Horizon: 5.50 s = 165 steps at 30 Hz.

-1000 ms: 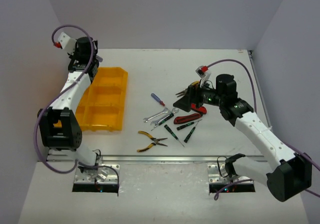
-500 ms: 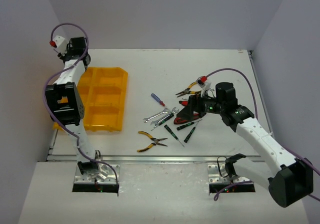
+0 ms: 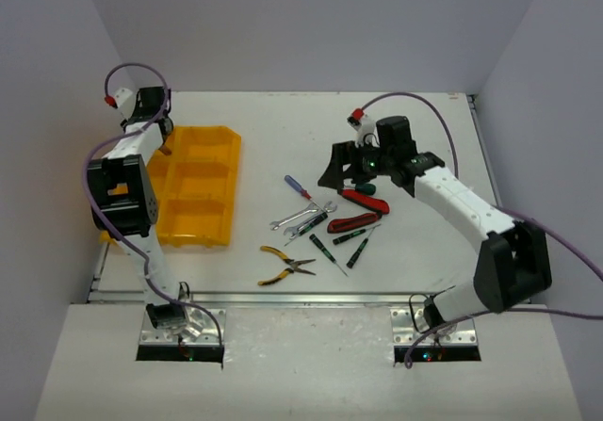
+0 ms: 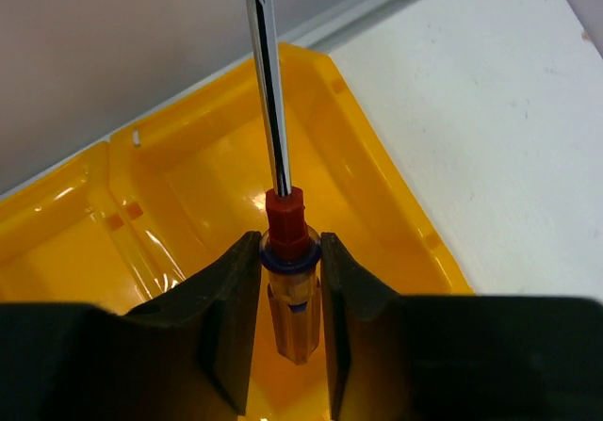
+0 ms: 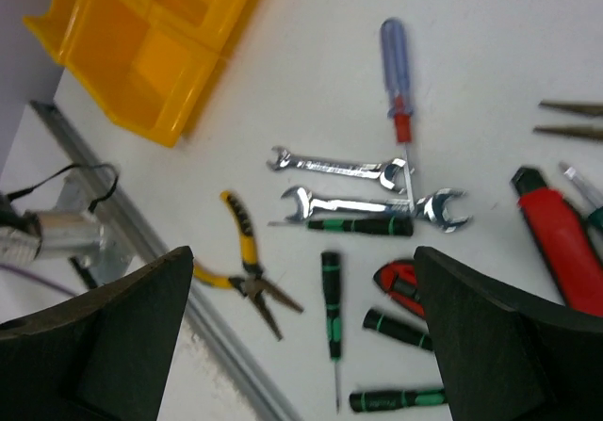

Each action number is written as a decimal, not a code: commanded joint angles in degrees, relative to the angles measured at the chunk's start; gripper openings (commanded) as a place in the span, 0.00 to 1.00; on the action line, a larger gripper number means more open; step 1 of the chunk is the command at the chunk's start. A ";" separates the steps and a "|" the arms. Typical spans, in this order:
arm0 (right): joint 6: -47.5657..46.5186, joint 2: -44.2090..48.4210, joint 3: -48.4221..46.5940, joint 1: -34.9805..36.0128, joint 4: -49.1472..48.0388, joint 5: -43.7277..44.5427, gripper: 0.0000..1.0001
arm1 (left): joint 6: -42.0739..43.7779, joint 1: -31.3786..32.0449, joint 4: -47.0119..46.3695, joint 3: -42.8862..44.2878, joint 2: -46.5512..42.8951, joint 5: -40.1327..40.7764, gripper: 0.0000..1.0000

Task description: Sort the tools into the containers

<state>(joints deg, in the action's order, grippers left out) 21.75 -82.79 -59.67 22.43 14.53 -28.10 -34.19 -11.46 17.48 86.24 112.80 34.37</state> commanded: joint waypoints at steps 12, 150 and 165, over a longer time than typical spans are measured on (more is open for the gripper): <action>-12.43 -39.11 -37.38 11.14 13.38 22.48 0.87 | -6.63 0.04 -1.82 -12.45 -38.89 -32.27 1.00; -17.94 -29.91 -18.38 -7.57 13.26 24.02 0.56 | -1.04 6.02 -3.61 -35.44 -65.27 -43.90 1.00; -14.84 -28.95 -9.86 -7.44 10.76 23.99 0.47 | 1.83 6.01 -3.60 -39.11 -64.58 -50.22 1.00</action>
<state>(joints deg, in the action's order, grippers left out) 6.57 -111.78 -72.65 15.07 24.96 -5.14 -33.30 -5.48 16.16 47.93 48.13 -13.21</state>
